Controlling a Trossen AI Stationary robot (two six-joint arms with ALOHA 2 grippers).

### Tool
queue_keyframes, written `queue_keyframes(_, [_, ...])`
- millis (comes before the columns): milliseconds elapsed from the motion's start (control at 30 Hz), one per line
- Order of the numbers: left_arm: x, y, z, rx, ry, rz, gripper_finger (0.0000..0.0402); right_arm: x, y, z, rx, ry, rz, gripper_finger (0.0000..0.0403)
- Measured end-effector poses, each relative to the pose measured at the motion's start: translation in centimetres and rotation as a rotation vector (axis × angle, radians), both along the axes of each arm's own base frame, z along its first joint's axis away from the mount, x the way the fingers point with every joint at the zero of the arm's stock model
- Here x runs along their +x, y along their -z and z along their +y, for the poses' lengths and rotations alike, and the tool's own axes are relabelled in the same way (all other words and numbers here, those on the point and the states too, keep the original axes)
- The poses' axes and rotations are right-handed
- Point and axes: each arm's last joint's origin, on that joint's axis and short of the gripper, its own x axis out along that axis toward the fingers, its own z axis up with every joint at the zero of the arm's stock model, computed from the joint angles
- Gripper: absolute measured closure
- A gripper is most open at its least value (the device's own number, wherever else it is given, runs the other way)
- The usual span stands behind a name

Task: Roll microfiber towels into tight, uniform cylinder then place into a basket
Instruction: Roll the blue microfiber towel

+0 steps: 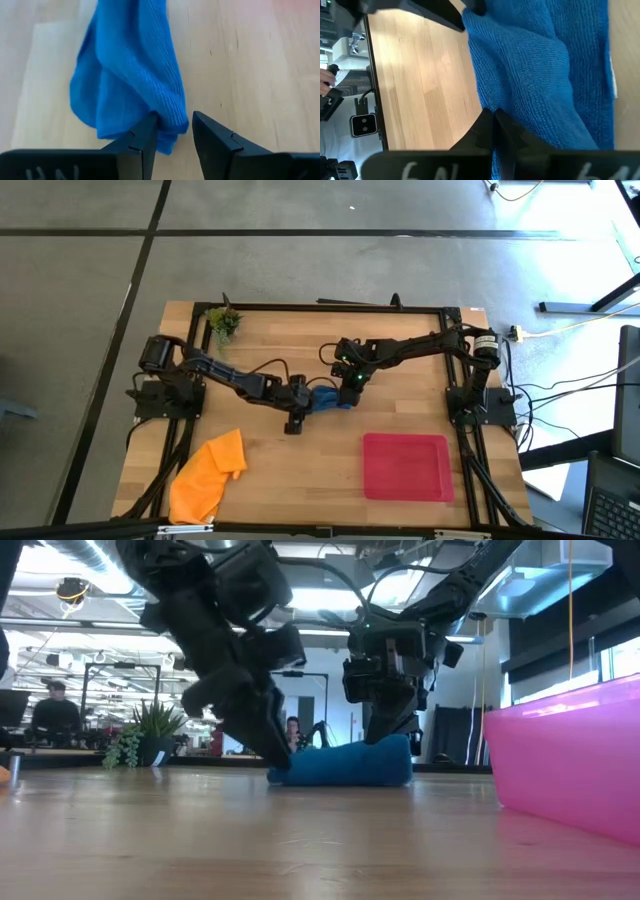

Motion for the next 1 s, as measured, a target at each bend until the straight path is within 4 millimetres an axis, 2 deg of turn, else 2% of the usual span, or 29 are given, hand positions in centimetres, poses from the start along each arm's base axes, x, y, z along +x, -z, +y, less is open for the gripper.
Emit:
queue_keyframes(167, [0.3, 1.0, -0.2, 0.013, -0.004, 0.011, 0.0286, 0.0, 0.0, 0.0, 0.000, 0.000, 0.001, 0.0398])
queue_keyframes(333, [0.4, 1.1, -0.1, -0.011, -0.051, 0.004, 0.0296, 0.0, 0.0, 0.0, 0.001, 0.000, 0.002, 0.0398])
queue_keyframes(433, [0.4, 1.1, 0.2, -0.013, -0.062, 0.004, 0.0328, 0.0, 0.0, 0.0, 0.000, -0.001, 0.002, 0.0398])
queue_keyframes(567, [0.5, 1.1, 0.6, -0.057, -0.053, 0.005, 0.0389, 0.0, 0.0, 0.0, -0.007, 0.001, 0.006, 0.0398])
queue_keyframes(1000, [0.9, 0.4, 2.1, -0.213, -0.051, 0.015, 0.0400, -0.1, 0.2, 0.0, -0.057, 0.027, 0.031, 0.0398])
